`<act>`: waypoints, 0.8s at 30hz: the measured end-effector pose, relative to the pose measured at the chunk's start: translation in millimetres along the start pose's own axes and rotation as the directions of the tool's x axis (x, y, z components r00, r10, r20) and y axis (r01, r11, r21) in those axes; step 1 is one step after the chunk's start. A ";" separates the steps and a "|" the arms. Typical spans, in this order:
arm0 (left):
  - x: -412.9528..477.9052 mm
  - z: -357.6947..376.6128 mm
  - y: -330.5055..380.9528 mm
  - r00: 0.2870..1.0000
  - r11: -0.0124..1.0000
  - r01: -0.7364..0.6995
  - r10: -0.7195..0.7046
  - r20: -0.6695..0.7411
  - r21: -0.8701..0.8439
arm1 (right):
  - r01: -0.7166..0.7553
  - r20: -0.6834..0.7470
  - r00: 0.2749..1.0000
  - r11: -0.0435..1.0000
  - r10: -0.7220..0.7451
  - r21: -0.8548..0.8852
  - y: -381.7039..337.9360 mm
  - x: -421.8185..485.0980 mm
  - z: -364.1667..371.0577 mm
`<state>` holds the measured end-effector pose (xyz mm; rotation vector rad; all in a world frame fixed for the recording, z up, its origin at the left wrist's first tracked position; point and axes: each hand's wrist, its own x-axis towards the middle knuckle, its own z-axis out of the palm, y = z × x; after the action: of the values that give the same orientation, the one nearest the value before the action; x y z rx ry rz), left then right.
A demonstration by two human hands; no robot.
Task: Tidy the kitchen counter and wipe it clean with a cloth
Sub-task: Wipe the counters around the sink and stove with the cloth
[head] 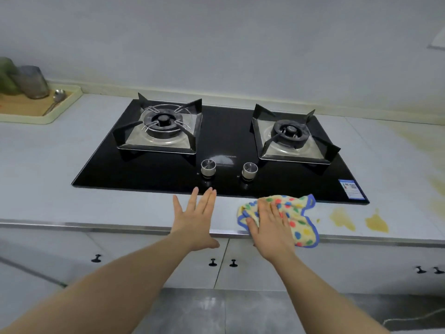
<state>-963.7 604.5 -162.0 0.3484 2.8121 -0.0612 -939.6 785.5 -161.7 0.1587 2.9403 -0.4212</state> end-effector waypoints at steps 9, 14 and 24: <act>13.6 -3.3 29.2 0.984 0.987 0.159 -0.157 0.082 -0.016 | 0.264 0.114 0.960 0.963 -0.256 -0.061 -24.7 5.4 7.2; 14.7 -2.5 28.7 0.985 0.987 0.156 -0.153 0.076 -0.036 | 0.388 0.150 0.917 0.912 -0.369 -0.133 21.8 19.8 -6.4; 15.9 -0.5 26.7 0.988 0.990 0.138 -0.137 0.074 -0.013 | 0.254 0.127 0.961 0.966 -0.246 -0.043 -14.8 9.3 6.3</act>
<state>-971.9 634.1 -166.5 0.1448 2.7582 -0.0777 -949.7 770.3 -165.3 -0.2411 2.8564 -0.3616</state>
